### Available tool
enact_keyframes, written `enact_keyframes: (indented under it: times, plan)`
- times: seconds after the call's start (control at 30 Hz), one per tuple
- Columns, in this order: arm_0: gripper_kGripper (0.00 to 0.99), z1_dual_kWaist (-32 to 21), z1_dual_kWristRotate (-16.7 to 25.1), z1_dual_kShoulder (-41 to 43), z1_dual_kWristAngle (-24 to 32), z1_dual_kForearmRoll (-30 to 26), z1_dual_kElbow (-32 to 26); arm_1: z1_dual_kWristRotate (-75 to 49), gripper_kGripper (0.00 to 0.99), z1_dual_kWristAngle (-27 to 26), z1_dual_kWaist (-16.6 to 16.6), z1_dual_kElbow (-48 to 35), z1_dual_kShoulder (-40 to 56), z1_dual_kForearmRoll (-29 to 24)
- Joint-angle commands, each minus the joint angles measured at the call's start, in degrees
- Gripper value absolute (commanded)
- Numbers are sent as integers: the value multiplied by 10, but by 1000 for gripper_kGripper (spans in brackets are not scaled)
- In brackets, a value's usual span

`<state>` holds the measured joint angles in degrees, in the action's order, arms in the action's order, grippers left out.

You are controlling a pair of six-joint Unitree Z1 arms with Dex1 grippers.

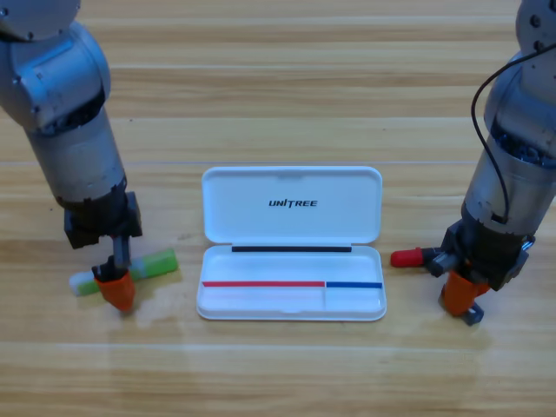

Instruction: Clean up eraser and pencils

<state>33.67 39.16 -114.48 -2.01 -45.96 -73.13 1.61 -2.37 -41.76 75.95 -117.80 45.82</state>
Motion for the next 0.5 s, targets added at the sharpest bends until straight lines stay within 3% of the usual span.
enact_keyframes:
  times: [0.03, 0.23, 0.5]
  plan:
    - [986, -10, 7, -13, 8, 13, 20, 4, 0, 5, 16, -12, -40, 5]
    - [988, -11, 8, -13, 9, 23, 30, -22, 0, 9, 13, 11, -6, 48]
    - [989, -11, 8, -10, 2, 58, 58, -261, 0, -13, -26, 113, 56, 118]
